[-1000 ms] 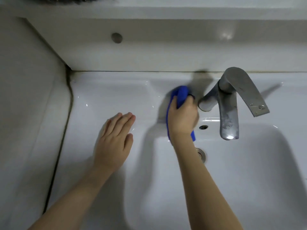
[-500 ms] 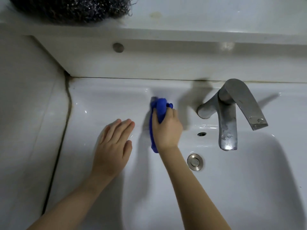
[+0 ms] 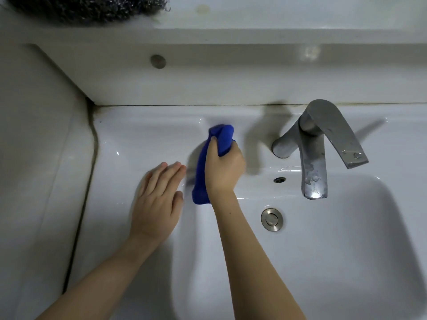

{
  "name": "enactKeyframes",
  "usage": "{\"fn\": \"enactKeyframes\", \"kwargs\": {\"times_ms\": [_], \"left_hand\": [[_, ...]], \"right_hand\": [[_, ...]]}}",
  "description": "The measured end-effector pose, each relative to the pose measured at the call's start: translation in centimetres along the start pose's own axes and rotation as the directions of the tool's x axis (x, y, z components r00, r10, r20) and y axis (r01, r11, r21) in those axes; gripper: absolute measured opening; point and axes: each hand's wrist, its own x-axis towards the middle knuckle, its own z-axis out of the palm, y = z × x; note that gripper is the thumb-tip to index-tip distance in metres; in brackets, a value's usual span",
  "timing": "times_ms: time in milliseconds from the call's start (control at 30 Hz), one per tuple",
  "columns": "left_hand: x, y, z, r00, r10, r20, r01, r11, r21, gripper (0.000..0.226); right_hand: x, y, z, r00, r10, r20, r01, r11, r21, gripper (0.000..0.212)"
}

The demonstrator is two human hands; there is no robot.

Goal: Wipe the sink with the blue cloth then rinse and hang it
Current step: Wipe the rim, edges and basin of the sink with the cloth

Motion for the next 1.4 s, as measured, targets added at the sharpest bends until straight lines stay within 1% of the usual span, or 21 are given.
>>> {"fn": "enactKeyframes", "kwargs": {"times_ms": [100,167,200,233,300,400,433,500,600,700,733,833,900,967,1033,1067,1100,1167,1233,1333,1400], "left_hand": [[0.0,0.0,-0.1,1.000,-0.001,0.015,0.001,1.000,0.009,0.050],[0.0,-0.1,-0.1,1.000,-0.001,0.011,0.000,1.000,0.013,0.051],[0.0,-0.1,0.0,1.000,0.000,0.008,0.000,1.000,0.014,0.051],[0.0,-0.2,0.0,1.000,0.002,0.004,-0.002,1.000,0.013,0.051],[0.1,-0.2,0.1,1.000,0.007,-0.004,-0.006,1.000,0.003,0.053],[0.2,-0.2,0.1,1.000,0.010,-0.014,-0.010,1.000,0.001,0.053],[0.2,-0.2,0.1,1.000,0.011,-0.019,-0.011,1.000,-0.003,0.053],[0.2,-0.2,0.0,0.999,0.008,-0.033,-0.008,1.000,-0.015,0.053],[0.2,-0.1,0.0,0.999,0.006,-0.042,-0.006,1.000,-0.019,0.053],[0.2,-0.2,0.1,0.999,0.011,-0.050,-0.012,1.000,-0.015,0.052],[0.1,-0.2,0.1,0.998,0.014,-0.054,-0.015,1.000,-0.013,0.052],[0.1,-0.2,0.2,0.998,0.020,-0.061,-0.020,1.000,-0.003,0.053],[0.1,-0.3,0.2,0.998,0.016,-0.062,-0.016,1.000,-0.001,0.053],[0.1,-0.3,0.2,0.998,0.011,-0.058,-0.012,1.000,-0.005,0.053],[0.1,-0.3,0.3,0.998,0.008,-0.059,-0.008,1.000,-0.004,0.053],[0.1,-0.3,0.4,0.998,0.011,-0.060,-0.011,1.000,-0.003,0.053],[0.0,-0.4,0.4,0.998,0.015,-0.058,-0.016,1.000,-0.001,0.053],[0.0,-0.5,0.3,0.998,0.021,-0.057,-0.021,1.000,0.003,0.053],[0.1,-0.4,0.3,0.999,0.022,-0.048,-0.022,1.000,0.009,0.053],[0.1,-0.3,0.2,0.999,0.013,-0.032,-0.013,1.000,0.014,0.054],[0.1,-0.4,0.2,0.999,0.018,-0.026,-0.018,1.000,0.008,0.054]], "right_hand": [[0.4,-0.8,-0.3,0.993,0.096,0.075,-0.114,0.951,0.286,0.038],[0.1,-0.9,-0.3,0.994,0.047,0.100,-0.079,0.937,0.341,0.039],[-0.1,-0.8,-0.3,0.994,0.012,0.106,-0.045,0.948,0.317,0.037],[-0.1,-0.5,-0.4,0.994,-0.028,0.110,-0.001,0.967,0.254,0.033],[0.2,0.5,-1.0,0.985,-0.127,0.114,0.126,0.992,0.016,0.026],[1.6,2.1,-2.9,0.952,-0.297,0.068,0.301,0.883,-0.359,0.028],[2.3,2.5,-3.9,0.952,-0.304,0.034,0.288,0.853,-0.436,0.028],[3.4,3.2,-5.8,0.963,-0.259,-0.073,0.179,0.820,-0.543,0.030],[3.9,3.5,-6.7,0.957,-0.235,-0.170,0.082,0.781,-0.619,0.027],[3.8,1.5,-4.2,0.973,-0.105,-0.207,-0.027,0.833,-0.552,0.029],[3.4,0.9,-3.0,0.980,-0.095,-0.173,-0.009,0.853,-0.522,0.030],[0.7,0.4,-1.2,0.970,-0.240,0.038,0.235,0.888,-0.395,0.028],[0.5,1.3,-2.2,0.961,-0.264,0.087,0.277,0.880,-0.386,0.028],[2.1,2.1,-3.7,0.981,-0.187,-0.055,0.141,0.877,-0.460,0.029],[3.5,2.2,-4.5,0.967,-0.092,-0.239,-0.027,0.893,-0.450,0.029],[3.6,2.1,-4.4,0.963,-0.091,-0.255,-0.033,0.895,-0.445,0.028],[3.3,1.9,-4.2,0.971,-0.133,-0.199,0.025,0.884,-0.467,0.027],[1.8,2.2,-3.8,0.959,-0.282,-0.002,0.246,0.842,-0.481,0.025],[0.4,3.1,-4.5,0.923,-0.379,0.074,0.369,0.810,-0.455,0.023],[-1.9,5.0,-6.0,0.930,-0.367,0.035,0.350,0.847,-0.400,0.021],[-3.7,6.3,-7.0,0.959,-0.280,0.045,0.279,0.899,-0.338,0.020]]}}
